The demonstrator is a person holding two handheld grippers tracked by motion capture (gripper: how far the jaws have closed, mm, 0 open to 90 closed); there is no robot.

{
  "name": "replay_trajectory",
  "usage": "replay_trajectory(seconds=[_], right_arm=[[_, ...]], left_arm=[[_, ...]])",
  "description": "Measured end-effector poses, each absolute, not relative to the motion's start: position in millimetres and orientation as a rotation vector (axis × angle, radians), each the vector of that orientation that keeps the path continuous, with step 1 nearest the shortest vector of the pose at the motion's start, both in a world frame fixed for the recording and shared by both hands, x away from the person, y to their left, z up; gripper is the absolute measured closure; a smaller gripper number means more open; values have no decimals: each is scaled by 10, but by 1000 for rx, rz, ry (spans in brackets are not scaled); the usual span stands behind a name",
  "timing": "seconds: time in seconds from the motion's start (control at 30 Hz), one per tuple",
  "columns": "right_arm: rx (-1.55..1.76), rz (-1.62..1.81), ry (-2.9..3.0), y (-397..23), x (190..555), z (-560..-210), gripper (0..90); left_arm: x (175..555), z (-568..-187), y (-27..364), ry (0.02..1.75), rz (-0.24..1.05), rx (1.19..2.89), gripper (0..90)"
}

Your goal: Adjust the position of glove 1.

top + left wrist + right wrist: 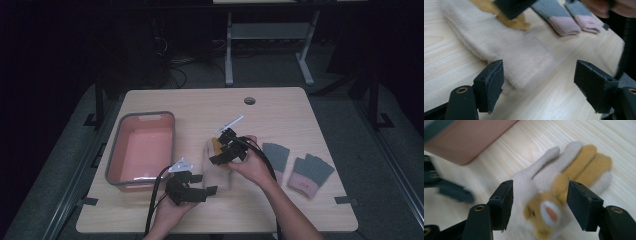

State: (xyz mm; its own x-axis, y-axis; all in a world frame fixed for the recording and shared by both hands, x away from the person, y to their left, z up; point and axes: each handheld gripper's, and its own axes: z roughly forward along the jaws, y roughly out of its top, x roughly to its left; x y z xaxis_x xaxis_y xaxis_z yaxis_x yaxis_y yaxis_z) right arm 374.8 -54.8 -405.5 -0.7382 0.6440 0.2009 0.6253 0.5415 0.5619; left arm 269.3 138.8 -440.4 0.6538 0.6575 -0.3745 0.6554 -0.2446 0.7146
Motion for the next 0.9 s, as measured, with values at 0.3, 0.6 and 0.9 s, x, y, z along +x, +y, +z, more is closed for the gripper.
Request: replay_trajectory(seconds=[0.3, 0.6, 0.9], right_arm=[[1286, 1133, 2681, -876, 3616, -4107, 363], [1439, 1211, 2638, -1027, 3519, -4298, 410], [1623, 1212, 2610, -1043, 3475, -4533, 466]], left_arm=[[2806, -4495, 1312, 1142, 5, 1962, 282], [2891, -4575, 1272, 1225, -21, 1972, 336], [2936, -4641, 1287, 1246, -72, 1951, 424]])
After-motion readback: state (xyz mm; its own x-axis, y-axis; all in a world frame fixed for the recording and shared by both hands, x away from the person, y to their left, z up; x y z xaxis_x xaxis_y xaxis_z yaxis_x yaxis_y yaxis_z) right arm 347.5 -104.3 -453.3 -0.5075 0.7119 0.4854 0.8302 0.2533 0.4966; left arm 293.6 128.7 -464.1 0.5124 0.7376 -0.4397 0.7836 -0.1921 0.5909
